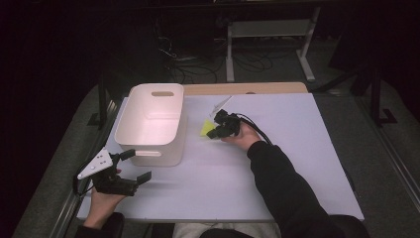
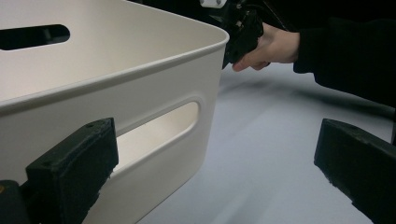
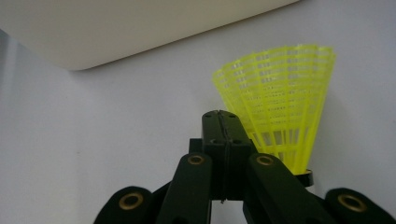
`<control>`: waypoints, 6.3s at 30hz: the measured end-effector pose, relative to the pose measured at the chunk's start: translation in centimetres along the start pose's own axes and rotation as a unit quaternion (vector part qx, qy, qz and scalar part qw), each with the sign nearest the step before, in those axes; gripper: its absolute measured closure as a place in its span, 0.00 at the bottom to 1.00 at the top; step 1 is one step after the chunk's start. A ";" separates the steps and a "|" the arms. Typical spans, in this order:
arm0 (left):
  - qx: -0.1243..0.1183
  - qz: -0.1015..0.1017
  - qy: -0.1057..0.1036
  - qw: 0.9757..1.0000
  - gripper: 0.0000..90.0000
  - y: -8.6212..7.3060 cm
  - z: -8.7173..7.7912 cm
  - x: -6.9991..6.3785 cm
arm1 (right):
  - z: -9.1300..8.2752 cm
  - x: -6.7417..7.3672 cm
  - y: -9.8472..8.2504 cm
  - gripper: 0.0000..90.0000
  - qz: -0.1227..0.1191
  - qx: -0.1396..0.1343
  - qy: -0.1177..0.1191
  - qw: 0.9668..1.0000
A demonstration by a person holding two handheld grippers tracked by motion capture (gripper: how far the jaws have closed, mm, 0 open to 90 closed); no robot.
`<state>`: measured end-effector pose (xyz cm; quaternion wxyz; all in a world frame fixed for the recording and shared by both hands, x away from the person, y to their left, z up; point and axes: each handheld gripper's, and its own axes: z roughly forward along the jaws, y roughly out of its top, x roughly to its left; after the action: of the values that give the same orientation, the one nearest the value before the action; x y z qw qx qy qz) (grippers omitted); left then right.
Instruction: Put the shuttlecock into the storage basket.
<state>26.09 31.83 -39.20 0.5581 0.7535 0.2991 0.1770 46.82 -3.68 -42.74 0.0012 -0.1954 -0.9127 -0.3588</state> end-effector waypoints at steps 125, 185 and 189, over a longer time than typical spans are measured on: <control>0.003 -0.001 -0.002 1.000 0.00 0.0 0.0 0.0 | -2.3 -2.8 0.7 0.70 -0.025 0.072 0.007 0.997; 0.003 -0.002 -0.001 1.000 0.00 0.0 0.1 -0.1 | -8.6 2.8 3.9 0.70 -0.060 0.021 0.026 0.998; 0.003 -0.002 -0.001 1.000 0.00 0.0 0.1 -0.1 | -8.9 3.2 4.2 0.70 -0.060 0.014 0.031 0.998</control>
<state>26.08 31.76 -39.24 0.5562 0.7550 0.3002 0.1743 44.19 -5.59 -32.88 0.0105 -0.1294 -0.9271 -0.3516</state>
